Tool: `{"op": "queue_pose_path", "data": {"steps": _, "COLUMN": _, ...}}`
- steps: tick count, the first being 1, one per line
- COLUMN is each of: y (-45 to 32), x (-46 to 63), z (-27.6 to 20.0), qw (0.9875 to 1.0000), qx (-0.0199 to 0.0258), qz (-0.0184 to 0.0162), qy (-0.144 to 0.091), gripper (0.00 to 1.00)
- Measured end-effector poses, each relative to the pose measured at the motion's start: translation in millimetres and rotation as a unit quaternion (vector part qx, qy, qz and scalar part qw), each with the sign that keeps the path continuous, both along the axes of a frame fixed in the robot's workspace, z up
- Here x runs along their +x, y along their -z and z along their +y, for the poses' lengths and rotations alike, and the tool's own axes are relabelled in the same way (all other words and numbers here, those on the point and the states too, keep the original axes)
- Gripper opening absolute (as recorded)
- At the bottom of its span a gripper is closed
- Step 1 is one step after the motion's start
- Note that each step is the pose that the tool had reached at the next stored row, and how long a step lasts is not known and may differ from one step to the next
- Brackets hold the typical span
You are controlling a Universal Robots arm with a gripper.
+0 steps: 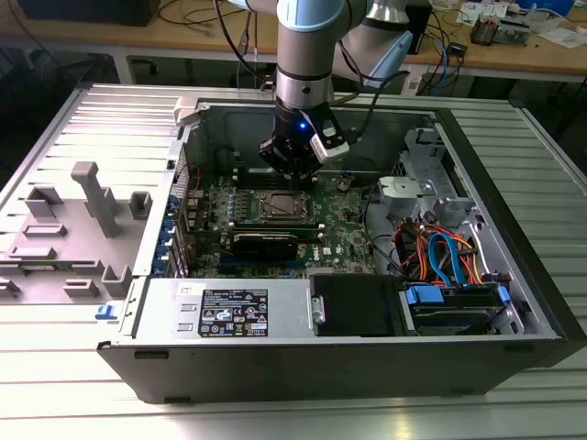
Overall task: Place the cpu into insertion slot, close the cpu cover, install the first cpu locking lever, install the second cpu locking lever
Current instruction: 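Install the second cpu locking lever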
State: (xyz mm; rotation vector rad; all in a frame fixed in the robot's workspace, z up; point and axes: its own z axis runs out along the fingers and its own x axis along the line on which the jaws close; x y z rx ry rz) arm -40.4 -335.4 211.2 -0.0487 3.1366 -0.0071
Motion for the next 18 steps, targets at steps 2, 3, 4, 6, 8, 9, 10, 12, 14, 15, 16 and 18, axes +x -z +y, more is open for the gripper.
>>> {"op": "queue_pose_path", "data": {"steps": 2, "y": 0.0, "x": 0.0, "z": -0.1, "qw": 1.0000, "qx": 0.0000, "qz": 0.0000, "qy": 0.000, "gripper": 0.11}}
{"op": "queue_pose_path", "data": {"steps": 3, "y": 0.0, "x": 0.0, "z": -0.2, "qw": 1.0000, "qx": 0.0000, "qz": 0.0000, "qy": 0.000, "gripper": 0.11}}
{"op": "queue_pose_path", "data": {"steps": 4, "y": 0.0, "x": 0.0, "z": -0.3, "qw": 1.0000, "qx": 0.0000, "qz": 0.0000, "qy": 0.000, "gripper": 0.11}}
{"op": "queue_pose_path", "data": {"steps": 6, "y": 0.0, "x": 0.0, "z": -0.6, "qw": 1.0000, "qx": 0.0000, "qz": 0.0000, "qy": 0.000, "gripper": 0.11}}
{"op": "queue_pose_path", "data": {"steps": 8, "y": 0.0, "x": 0.0, "z": -1.2, "qw": 1.0000, "qx": -0.0001, "qz": 0.0000, "qy": 0.000, "gripper": 0.11}}
{"op": "queue_pose_path", "data": {"steps": 9, "y": 0.0, "x": 0.1, "z": -1.7, "qw": 1.0000, "qx": -0.0001, "qz": 0.0000, "qy": 0.000, "gripper": 0.11}}
{"op": "queue_pose_path", "data": {"steps": 10, "y": 0.0, "x": 0.0, "z": -2.4, "qw": 1.0000, "qx": -0.0001, "qz": 0.0000, "qy": 0.000, "gripper": 0.11}}
{"op": "queue_pose_path", "data": {"steps": 12, "y": 0.1, "x": 0.0, "z": -4.4, "qw": 1.0000, "qx": 0.0000, "qz": 0.0000, "qy": 0.000, "gripper": 0.11}}
{"op": "queue_pose_path", "data": {"steps": 14, "y": 0.1, "x": 0.0, "z": -6.1, "qw": 1.0000, "qx": 0.0000, "qz": 0.0000, "qy": 0.000, "gripper": 0.11}}
{"op": "queue_pose_path", "data": {"steps": 15, "y": 0.2, "x": 0.0, "z": -6.7, "qw": 1.0000, "qx": 0.0000, "qz": 0.0000, "qy": 0.000, "gripper": 0.11}}
{"op": "queue_pose_path", "data": {"steps": 16, "y": 0.2, "x": 0.0, "z": -7.5, "qw": 1.0000, "qx": 0.0000, "qz": 0.0000, "qy": 0.000, "gripper": 0.11}}
{"op": "queue_pose_path", "data": {"steps": 18, "y": 0.2, "x": 0.0, "z": -11.5, "qw": 1.0000, "qx": 0.0000, "qz": 0.0000, "qy": 0.000, "gripper": 0.11}}
